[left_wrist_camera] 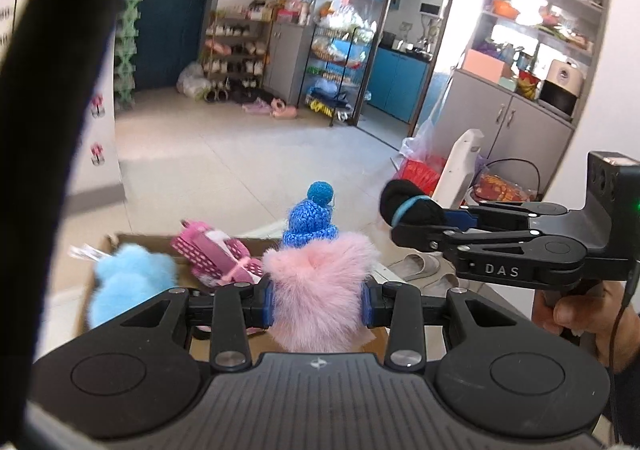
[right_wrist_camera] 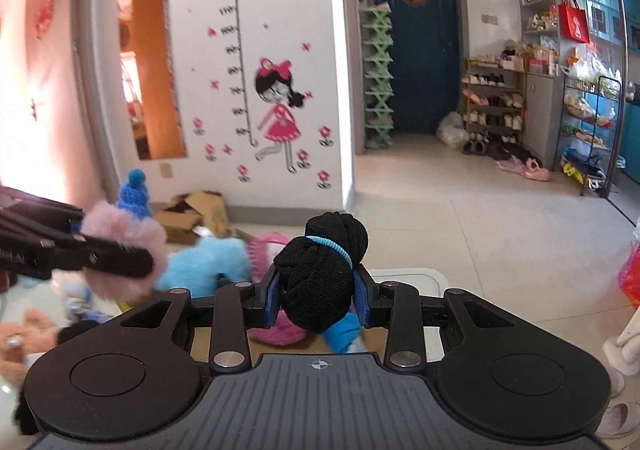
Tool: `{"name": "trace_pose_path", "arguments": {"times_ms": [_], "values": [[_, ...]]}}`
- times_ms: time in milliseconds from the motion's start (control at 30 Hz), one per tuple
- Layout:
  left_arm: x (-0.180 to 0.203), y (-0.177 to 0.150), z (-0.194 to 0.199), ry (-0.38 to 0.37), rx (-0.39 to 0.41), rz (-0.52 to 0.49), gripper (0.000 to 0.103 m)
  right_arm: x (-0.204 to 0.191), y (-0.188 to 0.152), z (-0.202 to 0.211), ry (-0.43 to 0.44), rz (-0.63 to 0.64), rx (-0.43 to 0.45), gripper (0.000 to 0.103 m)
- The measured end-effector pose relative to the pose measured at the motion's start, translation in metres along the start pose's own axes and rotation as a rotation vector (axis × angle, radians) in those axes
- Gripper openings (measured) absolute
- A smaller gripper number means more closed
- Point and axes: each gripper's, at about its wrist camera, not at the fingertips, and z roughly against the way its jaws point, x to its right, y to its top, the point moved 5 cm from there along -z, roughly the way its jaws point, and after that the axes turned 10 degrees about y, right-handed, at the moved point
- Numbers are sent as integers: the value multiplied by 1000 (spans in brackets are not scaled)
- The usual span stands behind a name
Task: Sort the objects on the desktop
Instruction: 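Lift the pink pom-pom in the left tool and black doll in the right tool toward the box, then lower both toys into the box and open both tools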
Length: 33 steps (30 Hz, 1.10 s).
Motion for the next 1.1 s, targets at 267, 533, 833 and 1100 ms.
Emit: {"name": "trace_pose_path", "arguments": {"times_ms": [267, 533, 833, 1100], "values": [[-2, -27, -69, -48, -104, 124, 34, 25, -16, -77, -79, 26, -129, 42], [8, -44, -92, -63, -152, 156, 39, 35, -39, -115, -140, 80, -223, 45], [1, -44, -78, -74, -159, 192, 96, 41, -30, -107, -155, 88, -169, 65], [-27, -40, -4, -79, -86, 188, 96, 30, -16, -61, -124, 53, -84, 67]]}}
